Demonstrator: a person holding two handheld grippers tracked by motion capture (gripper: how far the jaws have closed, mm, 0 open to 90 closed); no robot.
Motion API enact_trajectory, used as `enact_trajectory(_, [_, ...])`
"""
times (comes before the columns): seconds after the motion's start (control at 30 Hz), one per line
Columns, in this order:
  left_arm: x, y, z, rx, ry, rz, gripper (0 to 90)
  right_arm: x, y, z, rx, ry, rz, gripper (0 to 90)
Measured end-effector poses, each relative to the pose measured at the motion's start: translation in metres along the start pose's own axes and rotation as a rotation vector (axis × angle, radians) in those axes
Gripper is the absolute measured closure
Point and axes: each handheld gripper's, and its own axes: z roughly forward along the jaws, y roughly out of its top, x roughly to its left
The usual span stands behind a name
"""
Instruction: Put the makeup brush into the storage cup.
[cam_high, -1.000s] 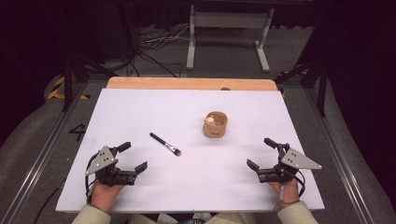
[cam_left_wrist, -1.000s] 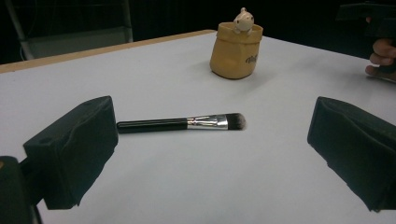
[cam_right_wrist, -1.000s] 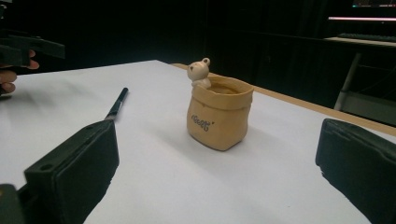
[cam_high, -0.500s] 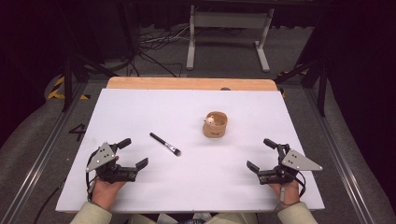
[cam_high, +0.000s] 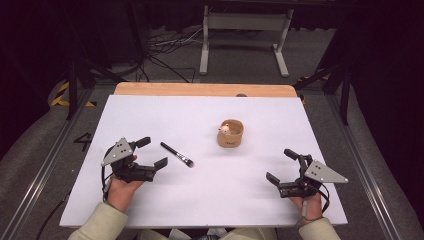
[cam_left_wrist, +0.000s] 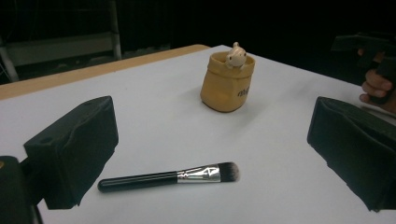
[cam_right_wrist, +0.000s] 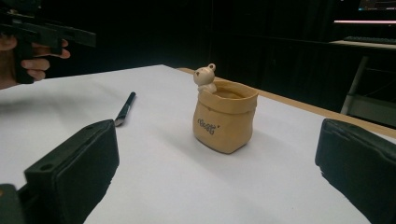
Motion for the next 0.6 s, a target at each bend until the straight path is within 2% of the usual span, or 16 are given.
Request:
enact_trajectory(0.13, [0.004,0.005,0.008,0.0,-0.015,-0.007,2.0,0.0,-0.001,-0.002,0.001,0.003,0.0,0.0])
enact_trajectory(0.2, [0.006,0.01,0.014,0.008,-0.033,0.003,2.0,0.0,-0.001,-0.003,0.002,0.001,0.004,0.0])
enact_trajectory(0.37, [0.008,0.016,0.022,0.014,-0.048,0.013,1.6,-0.001,-0.002,-0.005,0.002,-0.002,0.008,0.0])
enact_trajectory(0.47, [0.008,0.022,0.028,0.038,-0.076,0.009,0.2,0.0,-0.003,-0.007,0.005,-0.01,0.006,0.0])
enact_trajectory(0.53, [0.007,0.028,0.032,0.083,-0.064,0.043,0.2,0.0,-0.003,-0.007,0.004,-0.008,0.006,0.0])
enact_trajectory(0.6, [0.006,0.033,0.035,0.105,-0.066,0.069,0.2,0.0,-0.003,-0.008,0.005,-0.009,0.005,0.0])
